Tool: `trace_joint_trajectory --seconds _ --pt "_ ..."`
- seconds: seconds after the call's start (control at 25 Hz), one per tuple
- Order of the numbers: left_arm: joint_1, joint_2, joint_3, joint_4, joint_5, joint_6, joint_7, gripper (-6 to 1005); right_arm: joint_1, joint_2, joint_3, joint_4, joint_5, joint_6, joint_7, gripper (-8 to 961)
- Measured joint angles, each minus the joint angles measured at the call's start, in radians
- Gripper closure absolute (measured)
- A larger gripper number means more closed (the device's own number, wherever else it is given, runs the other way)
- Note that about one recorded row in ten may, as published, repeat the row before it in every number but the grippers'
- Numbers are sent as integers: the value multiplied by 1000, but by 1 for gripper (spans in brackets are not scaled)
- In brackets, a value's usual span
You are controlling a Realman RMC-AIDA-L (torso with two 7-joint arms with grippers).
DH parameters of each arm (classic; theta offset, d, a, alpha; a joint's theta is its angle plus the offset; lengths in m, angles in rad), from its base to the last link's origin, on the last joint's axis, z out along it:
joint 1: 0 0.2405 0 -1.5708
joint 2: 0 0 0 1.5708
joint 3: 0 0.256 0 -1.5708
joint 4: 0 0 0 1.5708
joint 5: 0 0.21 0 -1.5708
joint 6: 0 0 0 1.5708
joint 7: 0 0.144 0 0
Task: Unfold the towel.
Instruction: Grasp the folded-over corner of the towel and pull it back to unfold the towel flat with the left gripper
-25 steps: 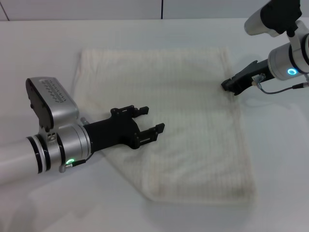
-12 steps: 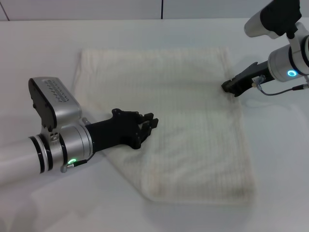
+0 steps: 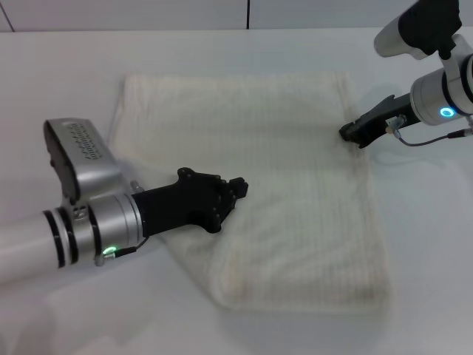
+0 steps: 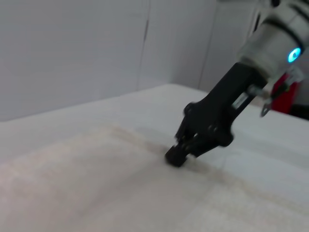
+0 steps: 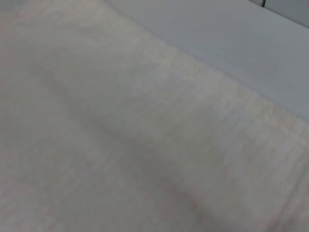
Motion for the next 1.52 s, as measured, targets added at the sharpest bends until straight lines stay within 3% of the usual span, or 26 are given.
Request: trace_joint_trajectory --seconds 0.08,0.2,0.24,0.36,0.52,0.56,0.84,1.12,1.52 --pt "14 4 0 21 0 82 -2 968 0 0 0 0 0 0 0 954" --pt "19 5 1 28 0 101 -4 967 0 0 0 0 0 0 0 954" --pt "49 6 3 92 0 213 -32 967 0 0 0 0 0 0 0 954" --pt "90 6 4 171 -1 313 -71 967 1 0 0 0 0 0 0 954" --pt "90 6 4 171 -1 313 -71 966 2 0 0 0 0 0 0 954" --pt "160 6 4 277 -5 373 -101 966 2 0 0 0 0 0 0 954" --pt "249 7 6 379 -4 469 -122 965 4 0 0 0 0 0 0 953" --pt "279 9 50 399 -3 492 -112 964 7 0 0 0 0 0 1 954" --pt "337 9 32 448 -12 540 -108 962 12 0 0 0 0 1 2 953"
